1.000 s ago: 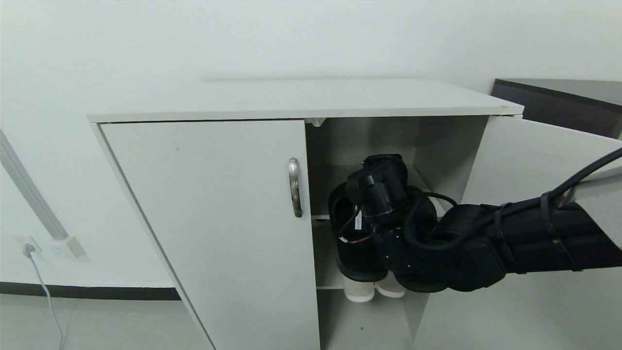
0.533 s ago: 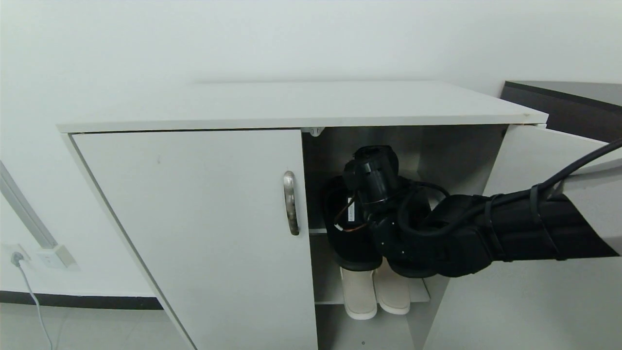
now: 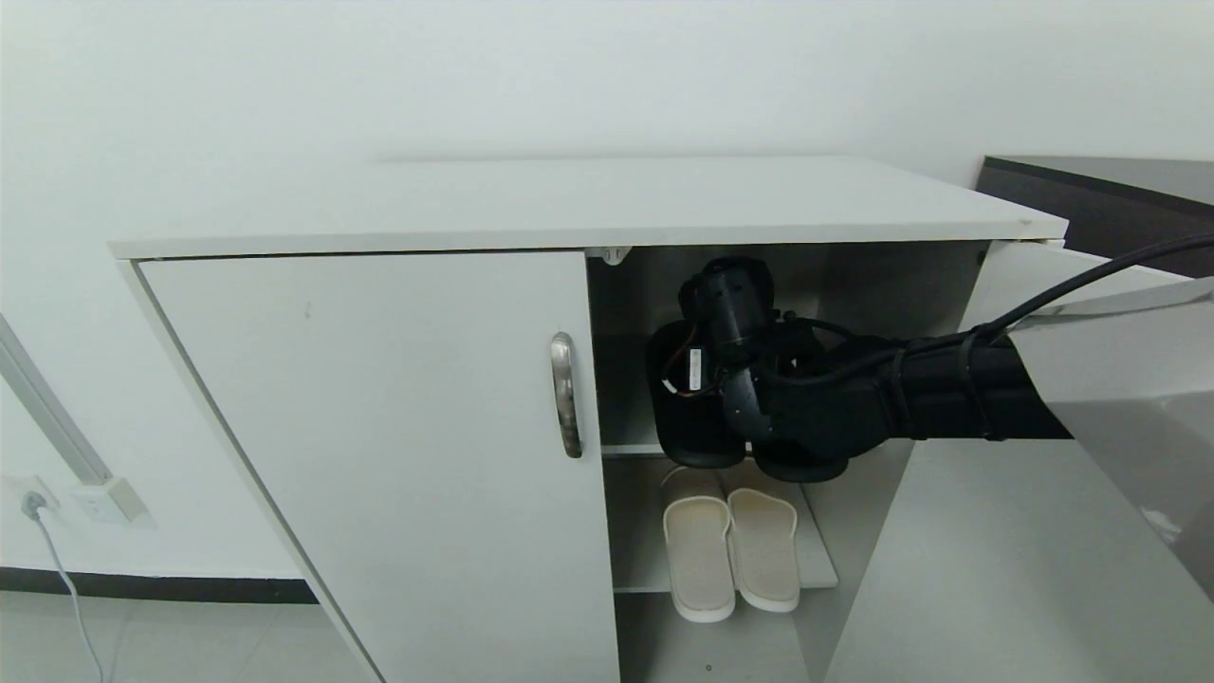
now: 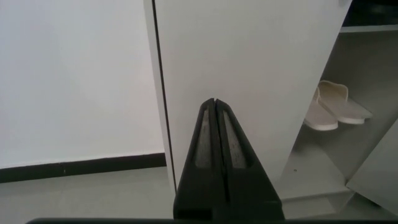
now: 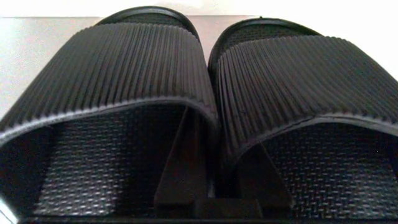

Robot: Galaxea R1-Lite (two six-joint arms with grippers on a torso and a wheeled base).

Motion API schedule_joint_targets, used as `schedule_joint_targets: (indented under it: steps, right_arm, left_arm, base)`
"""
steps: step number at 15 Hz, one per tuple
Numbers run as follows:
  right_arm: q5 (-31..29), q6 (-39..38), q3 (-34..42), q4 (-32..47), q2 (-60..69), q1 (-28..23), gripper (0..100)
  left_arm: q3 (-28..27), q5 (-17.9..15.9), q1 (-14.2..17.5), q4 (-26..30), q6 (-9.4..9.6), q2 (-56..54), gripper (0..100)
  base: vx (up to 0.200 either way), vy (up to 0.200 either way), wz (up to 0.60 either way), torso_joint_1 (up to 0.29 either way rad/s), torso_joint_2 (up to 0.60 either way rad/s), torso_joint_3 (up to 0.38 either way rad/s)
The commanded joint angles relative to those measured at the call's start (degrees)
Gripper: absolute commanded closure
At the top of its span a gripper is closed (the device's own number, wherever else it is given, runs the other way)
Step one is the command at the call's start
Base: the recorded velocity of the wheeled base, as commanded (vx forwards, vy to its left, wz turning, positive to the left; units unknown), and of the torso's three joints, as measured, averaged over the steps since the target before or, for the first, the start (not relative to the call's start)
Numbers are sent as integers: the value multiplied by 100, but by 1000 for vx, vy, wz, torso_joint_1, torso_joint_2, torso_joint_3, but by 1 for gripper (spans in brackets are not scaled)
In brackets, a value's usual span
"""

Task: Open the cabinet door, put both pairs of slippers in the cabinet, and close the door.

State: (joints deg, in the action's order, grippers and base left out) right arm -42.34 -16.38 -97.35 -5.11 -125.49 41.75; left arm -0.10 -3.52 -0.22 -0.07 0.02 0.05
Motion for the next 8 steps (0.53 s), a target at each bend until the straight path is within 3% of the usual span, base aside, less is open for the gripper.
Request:
schedule_joint_targets:
  steps: [1,8]
  right_arm:
    - [6,4,-346,124,-160,-71,100]
    - [33,-5,-504,265,-389,-150,100]
  left_arm:
    - [1,1,-4,-1,-2,4,100]
    - [1,1,-4,-1,-11,4,100]
  base:
    - [0,0,0,0,0,0]
    - [0,0,0,0,0,0]
